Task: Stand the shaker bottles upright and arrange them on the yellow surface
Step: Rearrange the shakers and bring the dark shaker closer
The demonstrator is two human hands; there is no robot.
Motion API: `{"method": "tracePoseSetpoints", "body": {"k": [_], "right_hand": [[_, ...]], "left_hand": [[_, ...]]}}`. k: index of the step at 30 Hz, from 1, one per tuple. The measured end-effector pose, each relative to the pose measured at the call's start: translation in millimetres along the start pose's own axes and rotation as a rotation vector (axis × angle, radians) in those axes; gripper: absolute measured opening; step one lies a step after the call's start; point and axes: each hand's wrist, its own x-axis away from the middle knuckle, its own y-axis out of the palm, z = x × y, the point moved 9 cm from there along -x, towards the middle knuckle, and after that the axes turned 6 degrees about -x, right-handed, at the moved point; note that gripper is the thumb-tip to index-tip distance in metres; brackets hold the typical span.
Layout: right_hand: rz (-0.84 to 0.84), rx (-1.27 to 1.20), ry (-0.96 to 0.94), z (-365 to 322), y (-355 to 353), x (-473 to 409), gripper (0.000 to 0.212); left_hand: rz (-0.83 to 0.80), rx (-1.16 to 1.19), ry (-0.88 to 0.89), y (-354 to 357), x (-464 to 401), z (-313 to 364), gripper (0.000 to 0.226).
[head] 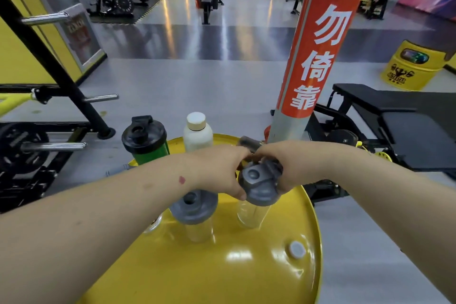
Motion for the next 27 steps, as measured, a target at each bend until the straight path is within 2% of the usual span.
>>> {"method": "tracePoseSetpoints", "body": {"k": [2,6,10,13,20,24,27], "right_hand": [[-0.019,-0.015,0.026,1.1,1.1,1.8,0.076],[0.000,-0.032,0.155,1.2,14.8,0.7,0.103],[0.102,-0.063,0.123,-8.5,19.8,-4.2,0.094],[0.098,-0.030,0.017,-16.8,15.5,-3.8,0.092],[-0.044,0.092,-0.119,-28.1,19.4,-3.8,0.098],[-0.097,0.129,-0.138,-28.5,24.1,-1.6,0.100],[-0.154,0.127,-0.095,-23.1,24.0,0.9,0.111]], "left_hand": [[-0.015,0.022,-0.025,0.5,6.1,-5.1,0.072],[-0.049,-0.037,-0.068,-2.7,24.7,-17.0,0.094],[-0.151,-0.222,-0.155,9.9,50.4,-36.2,0.115],[-0.188,-0.230,-0.180,21.8,61.3,-44.2,0.114],[-0.117,-0.185,-0.172,20.9,63.7,-46.0,0.096],[-0.154,-0.200,-0.175,23.7,63.0,-48.8,0.103],[-0.184,-0.189,-0.181,21.3,59.8,-45.1,0.111]]}}
